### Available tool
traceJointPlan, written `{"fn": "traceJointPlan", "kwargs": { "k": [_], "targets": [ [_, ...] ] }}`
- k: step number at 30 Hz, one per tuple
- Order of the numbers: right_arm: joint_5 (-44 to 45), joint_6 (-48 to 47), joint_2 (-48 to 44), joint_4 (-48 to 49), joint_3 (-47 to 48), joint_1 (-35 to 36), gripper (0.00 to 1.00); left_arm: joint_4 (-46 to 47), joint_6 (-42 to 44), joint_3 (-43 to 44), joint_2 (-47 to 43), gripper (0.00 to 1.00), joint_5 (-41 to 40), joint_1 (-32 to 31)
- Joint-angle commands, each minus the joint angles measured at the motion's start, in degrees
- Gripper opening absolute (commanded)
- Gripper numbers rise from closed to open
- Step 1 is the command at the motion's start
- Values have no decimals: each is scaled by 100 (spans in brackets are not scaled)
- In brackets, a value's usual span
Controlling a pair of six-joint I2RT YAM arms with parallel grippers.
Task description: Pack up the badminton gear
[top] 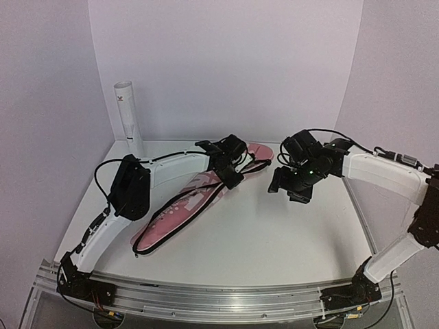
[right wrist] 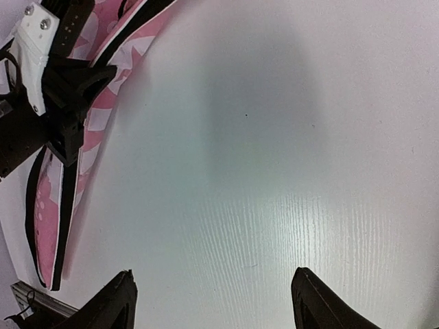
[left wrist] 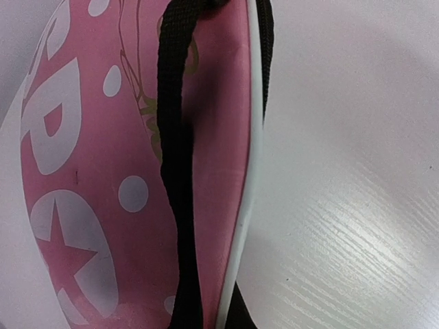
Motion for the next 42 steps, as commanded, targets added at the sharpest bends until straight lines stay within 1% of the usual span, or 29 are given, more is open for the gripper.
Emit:
{"fn": "traceJointPlan", "kwargs": {
  "k": [1, 3, 5, 6, 7, 9, 11, 12, 13, 15, 17, 21, 23, 25, 29, 31, 33, 34, 36, 38, 39, 42],
  "targets": [
    [-162, -202, 15, -197, 144, -223, 75, 772, -723, 364, 207, 15, 886, 55],
    [-272, -345, 128, -205, 178, -408, 75, 805, -792, 388, 133, 56, 1334, 62],
    [-406, -632, 305, -205, 266, -657, 76, 967, -775, 69, -240, 88, 1793, 61],
    [-473, -774, 394, -205, 318, -804, 77, 1077, -756, -156, -550, 96, 2030, 65],
    [-520, -916, 484, -201, 356, -1014, 77, 1193, -712, -410, -831, 99, 2256, 72],
    [-586, -1279, 663, -175, 471, -1413, 78, 1118, -571, -579, -1336, 100, 2748, 91],
    [-731, -1581, 800, -93, 609, -1828, 78, 544, -539, -252, -1634, 100, 3161, 194],
    [-832, -1729, 844, -7, 677, -2002, 78, 338, -587, -217, -1843, 100, 3371, 285],
    [-899, -1873, 871, 70, 738, -2120, 78, 252, -625, -394, -2147, 99, 3579, 398],
    [-972, -2085, 858, 310, 800, -2354, 78, 472, -635, -1489, -3081, 100, 3666, 567],
    [-1082, -2192, 807, 630, 754, -2602, 79, 905, -594, -3025, -4026, 100, 3412, 596],
    [-1212, -2500, 618, 1458, 329, -2897, 79, 1536, -823, -5333, -5850, 99, 3055, 708],
    [-1356, -2791, 594, 1894, 144, -3005, 79, 2035, -1074, -6502, -6626, 100, 2970, 990],
    [-1479, -3136, 590, 2215, -10, -3119, 79, 2290, -1286, -7198, -7249, 100, 2959, 1441],
    [-1923, -3393, 492, 3237, -583, -3740, 81, 2353, -1510, -8151, -7878, 100, 2871, 2665],
    [-2212, -3521, 471, 3822, -975, -4095, 82, 2861, -1646, -8719, -8261, 100, 2522, 3133],
    [-2371, -3648, 438, 4453, -1415, -4257, 82, 3383, -2091, -9306, -8633, 100, 1976, 3772],
    [-2412, -3728, 399, 4762, -1644, -4299, 83, 3748, -2106, -9601, -8814, 100, 1821, 4079],
    [-2350, -3876, 199, 5484, -2207, -4313, 83, 4429, -1772, -10266, -9170, 100, 1502, 4581],
    [-2194, -3973, -55, 6333, -2792, -4312, 85, 5157, -1504, -10902, -9520, 100, 1204, 4838],
    [-2092, -4023, -237, 6683, -3168, -4310, 86, 5363, -1438, -11151, -9622, 100, 1106, 4901],
    [-1820, -4280, -583, 7274, -3845, -4314, 88, 5578, -1180, -11656, -9768, 100, 1178, 5096]
  ]
}}
